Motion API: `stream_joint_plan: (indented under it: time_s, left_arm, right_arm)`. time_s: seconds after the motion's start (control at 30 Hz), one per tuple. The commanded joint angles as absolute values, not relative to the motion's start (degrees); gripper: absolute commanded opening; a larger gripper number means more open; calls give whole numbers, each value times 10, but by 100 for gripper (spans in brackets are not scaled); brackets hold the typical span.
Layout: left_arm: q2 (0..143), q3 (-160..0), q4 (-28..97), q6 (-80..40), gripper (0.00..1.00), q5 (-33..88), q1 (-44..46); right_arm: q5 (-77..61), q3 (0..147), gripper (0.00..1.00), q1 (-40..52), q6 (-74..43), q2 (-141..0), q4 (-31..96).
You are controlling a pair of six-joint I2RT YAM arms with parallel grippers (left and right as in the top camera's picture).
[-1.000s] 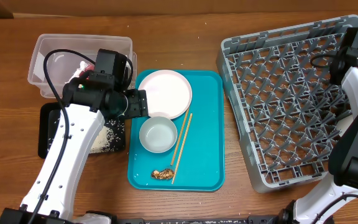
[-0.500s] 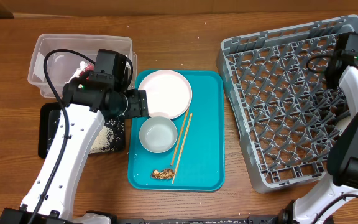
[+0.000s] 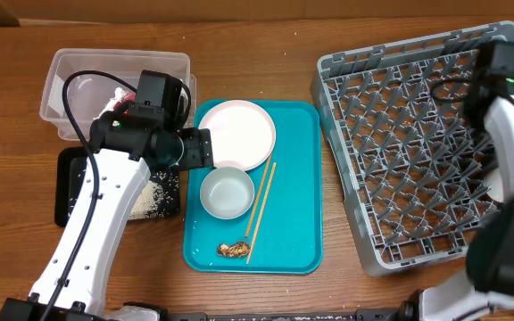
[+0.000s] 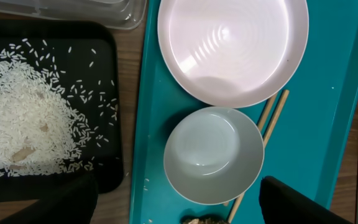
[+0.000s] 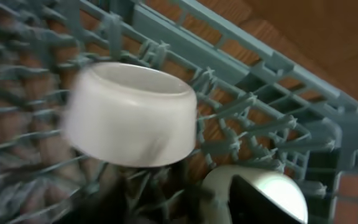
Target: Sort waste into correct bins and load items into the dishwasher
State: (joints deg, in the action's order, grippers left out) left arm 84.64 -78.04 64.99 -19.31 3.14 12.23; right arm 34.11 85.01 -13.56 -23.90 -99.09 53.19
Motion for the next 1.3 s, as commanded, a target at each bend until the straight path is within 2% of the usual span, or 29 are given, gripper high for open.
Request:
stream_joint_plan:
  time_s: [0.0,0.13,0.27,0.43,0.73,1.0,1.27]
  left_arm:
    - [839,-785,654,-197,85,25,119]
    - [839,-785,663,-197,85,26,121]
    - [839,-779,679,-196,85,26,130]
    - [841,-766,710,-184,85,26,168]
    - [841,-679,715,-177,86,25,298]
    - [844,-577,641,-137,89,21,394]
    - [862,-515,548,-137,89,15,405]
  right_arm:
    - [167,863,65,-138,-234,-892,551]
    - [-4,863,73,-138,-205,-853,610]
    - [-82,857,76,-138,-190,-854,681]
    - [-85,849,78,-135,-180,-854,725]
    - [-91,849,79,-116,-176,-854,722]
    - [-91,849,80,-109,-175,-854,721]
    - [-91,849,80,-109,-175,-854,722]
